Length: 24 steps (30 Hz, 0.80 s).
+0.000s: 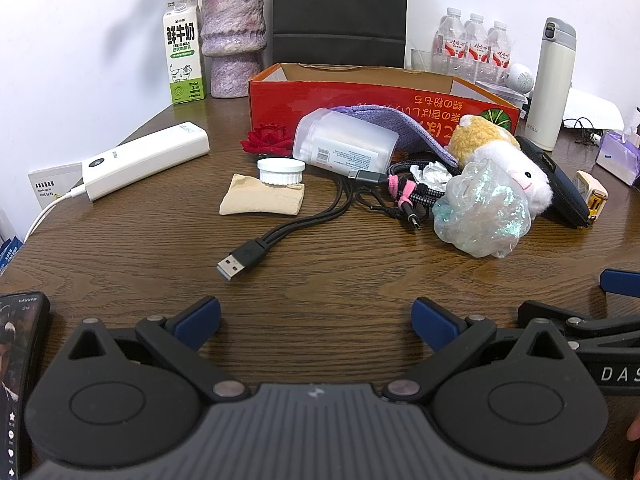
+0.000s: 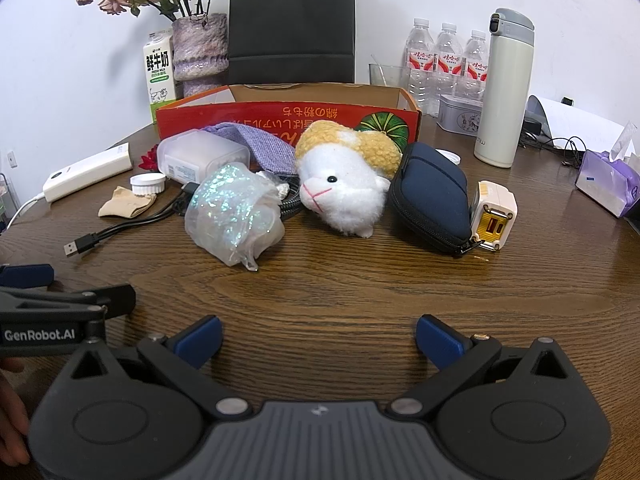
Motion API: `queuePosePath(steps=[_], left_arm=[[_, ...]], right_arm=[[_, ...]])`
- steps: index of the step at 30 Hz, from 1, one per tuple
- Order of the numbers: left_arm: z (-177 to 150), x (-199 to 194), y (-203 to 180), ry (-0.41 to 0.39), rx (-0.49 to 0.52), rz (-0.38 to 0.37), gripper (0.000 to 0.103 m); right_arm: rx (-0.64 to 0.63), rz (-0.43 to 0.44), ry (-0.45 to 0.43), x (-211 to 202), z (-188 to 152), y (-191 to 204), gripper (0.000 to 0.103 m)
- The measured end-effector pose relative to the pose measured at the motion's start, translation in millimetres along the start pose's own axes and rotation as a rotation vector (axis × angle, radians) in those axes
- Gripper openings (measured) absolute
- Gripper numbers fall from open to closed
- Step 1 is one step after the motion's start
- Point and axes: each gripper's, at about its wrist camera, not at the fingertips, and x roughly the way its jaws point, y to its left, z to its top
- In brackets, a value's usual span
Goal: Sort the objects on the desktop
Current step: 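Grasp the clear plastic container with the left tool while the right tool grasps the iridescent bag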
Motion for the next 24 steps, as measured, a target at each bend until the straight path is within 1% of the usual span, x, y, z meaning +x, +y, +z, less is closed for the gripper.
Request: queuePosePath(steps=[4, 6, 7, 8, 9, 10, 11, 12, 14, 15, 16, 17, 18, 19, 20, 21, 22, 24], left_arm=[[0.0, 0.0, 0.0, 0.0, 0.0, 0.0, 0.103], [0.0, -0.2, 0.1, -0.002, 0.001, -0.004, 0.103], [-0.2, -1.3, 0.1, -0.009, 0.018, -0.011, 0.103], [-0.3, -4.2, 1.1, -0.026, 0.035, -0.033, 0.103], [-0.1, -8.2, 3.2, -0.057, 0.047, -0.06, 0.103], [1.3, -12.0, 6.0, -0.094, 0.051, -0.072, 0.103], [4.7, -14.4, 9.3, -0.121, 0.048, -0.066, 0.103], [8.8, -13.1, 18.8, -0.14, 0.037, -0.056, 0.103], [20.7, -9.5, 30.1, -0.153, -0.001, -0.074, 0.102], [25.9, -7.0, 33.6, -0.152, -0.02, -0.083, 0.101], [32.1, -3.0, 37.1, -0.149, -0.034, -0.094, 0.101], [39.0, -0.7, 38.3, -0.145, -0.042, -0.102, 0.101], [47.0, 3.2, 38.1, -0.14, -0.049, -0.107, 0.1], [55.8, 6.0, 36.8, -0.141, -0.051, -0.108, 0.1], [65.9, 11.3, 34.0, -0.151, -0.046, -0.105, 0.1], [73.4, 13.2, 31.1, -0.157, -0.037, -0.097, 0.101], [83.1, 23.8, 26.4, -0.152, -0.018, -0.086, 0.102], [101.9, 51.3, 12.5, -0.117, 0.041, -0.082, 0.103]], right_arm=[[-0.002, 0.004, -0.001, 0.0, -1.1, -1.4, 0.103], [-0.014, 0.028, 0.006, 1.0, -0.2, -0.8, 0.103], [-0.016, 0.046, 0.009, -0.9, 1.8, -0.2, 0.101], [-0.01, 0.084, -0.016, -5.6, 3.2, -0.3, 0.1], [-0.003, 0.137, -0.052, -11.4, 5.7, -0.6, 0.097], [-0.002, 0.177, -0.077, -15.1, 8.6, -0.2, 0.096], [-0.012, 0.21, -0.097, -16.9, 13.4, 1.8, 0.096], [-0.026, 0.218, -0.107, -15.9, 19.3, 4.9, 0.094], [-0.049, 0.22, -0.11, -6.1, 31.7, 12.8, 0.085], [-0.052, 0.225, -0.111, 1.0, 37.2, 15.1, 0.078], [-0.048, 0.228, -0.115, 8.8, 42.3, 17.8, 0.074], [-0.045, 0.231, -0.112, 17.5, 45.9, 19.7, 0.073], [-0.039, 0.23, -0.097, 25.4, 48.3, 21.8, 0.064], [-0.033, 0.23, -0.078, 32.1, 50.3, 21.1, 0.041], [-0.012, 0.241, -0.066, 34.6, 49.7, 17.8, 0.041], [0.012, 0.258, -0.074, 31.9, 49.3, 13.2, 0.041], [0.026, 0.271, -0.084, 27.8, 48.3, 9.0, 0.041], [0.032, 0.263, -0.106, 19.3, 47.7, 3.0, 0.041]])
